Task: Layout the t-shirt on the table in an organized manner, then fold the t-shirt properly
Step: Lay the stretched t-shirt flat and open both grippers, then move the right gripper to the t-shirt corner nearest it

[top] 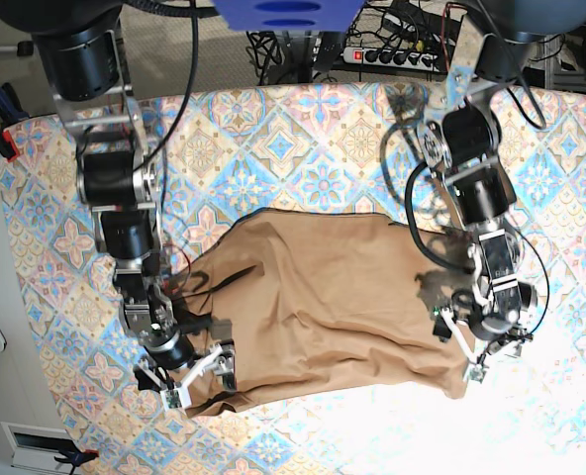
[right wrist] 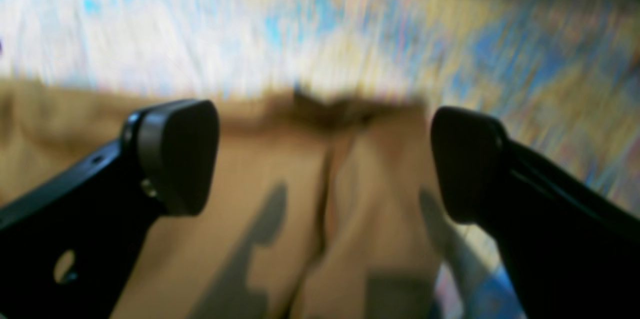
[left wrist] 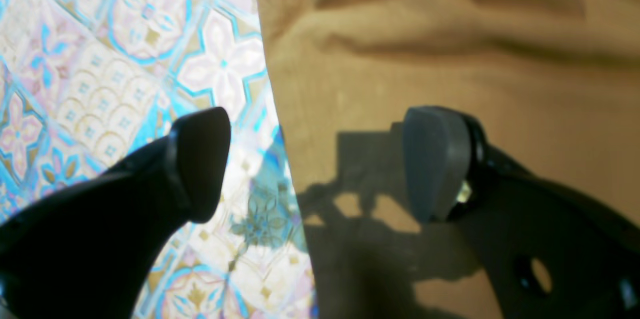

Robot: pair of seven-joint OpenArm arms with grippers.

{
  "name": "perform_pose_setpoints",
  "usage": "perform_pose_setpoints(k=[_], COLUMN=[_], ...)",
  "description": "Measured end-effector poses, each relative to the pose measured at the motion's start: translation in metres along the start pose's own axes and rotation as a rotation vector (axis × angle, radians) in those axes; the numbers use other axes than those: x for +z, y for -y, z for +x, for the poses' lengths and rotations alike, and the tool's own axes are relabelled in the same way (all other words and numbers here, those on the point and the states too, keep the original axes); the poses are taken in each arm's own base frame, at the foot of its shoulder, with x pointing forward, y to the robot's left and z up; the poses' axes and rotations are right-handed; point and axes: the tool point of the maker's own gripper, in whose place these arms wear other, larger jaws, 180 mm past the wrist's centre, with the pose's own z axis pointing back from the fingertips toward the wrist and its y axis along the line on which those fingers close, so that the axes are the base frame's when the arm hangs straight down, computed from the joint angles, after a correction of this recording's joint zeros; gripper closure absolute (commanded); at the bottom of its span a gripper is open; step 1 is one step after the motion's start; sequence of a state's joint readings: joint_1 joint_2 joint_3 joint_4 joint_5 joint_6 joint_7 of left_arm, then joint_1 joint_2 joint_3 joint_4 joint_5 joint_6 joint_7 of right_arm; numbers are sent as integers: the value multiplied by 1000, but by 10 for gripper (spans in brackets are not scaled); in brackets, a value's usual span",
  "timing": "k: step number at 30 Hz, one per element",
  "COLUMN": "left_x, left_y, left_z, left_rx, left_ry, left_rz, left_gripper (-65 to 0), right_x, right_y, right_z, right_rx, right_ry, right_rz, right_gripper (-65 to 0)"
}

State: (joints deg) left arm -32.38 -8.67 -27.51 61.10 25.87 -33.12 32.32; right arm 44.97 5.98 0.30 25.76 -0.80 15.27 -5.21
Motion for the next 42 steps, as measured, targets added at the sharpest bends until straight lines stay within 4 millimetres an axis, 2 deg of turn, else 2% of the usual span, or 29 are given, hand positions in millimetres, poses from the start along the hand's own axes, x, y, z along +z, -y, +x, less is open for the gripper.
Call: perform_pose_setpoints(k=[5, 8, 11, 16, 18, 22, 25, 30, 33, 38, 40, 42], left_x=[21, 32, 42, 55, 62, 76, 85, 111, 112, 111, 112, 112], left_y=[9, 6, 7, 10, 9, 7, 2, -26, -26, -17, -19, -21], left_z=[-22, -37, -45, -59, -66, -77, -86, -101, -105, -115, -119, -118], left_rx=[-89, -122, -135, -151, -163, -187, -154, -68, -50, -54, -54, -56], left_ry=[-57, -96, -94, -95, -99, -106, -134, -216, -226, -239, -254, -251], left_rz=[-15, 4, 26, 47, 60, 90, 101, 165, 158, 132, 141, 144], left_gripper=[-519, -519, -519, -519, -519, -519, -519, -519, -519, -519, -519, -519], right_x=[31, 59, 86, 131, 144, 165, 173, 172, 167, 157, 159, 158], right_y=[28, 29, 25, 48, 51, 46, 46, 44, 38, 8, 7, 13], right_z=[28, 36, 19, 6, -13, -64, -84, -83, -89, -137, -151, -152], right_rx=[41, 55, 60, 62, 53, 18, 12, 15, 19, -117, -206, -253], right_ry=[27, 30, -19, -48, -87, -178, -226, -205, -209, -297, -302, -280], right_rz=[-79, -105, -120, -221, -237, -240, -245, -235, -196, -74, -68, -71], right_gripper=[-647, -647, -647, -646, -646, -646, -646, -646, -646, -646, -646, -646])
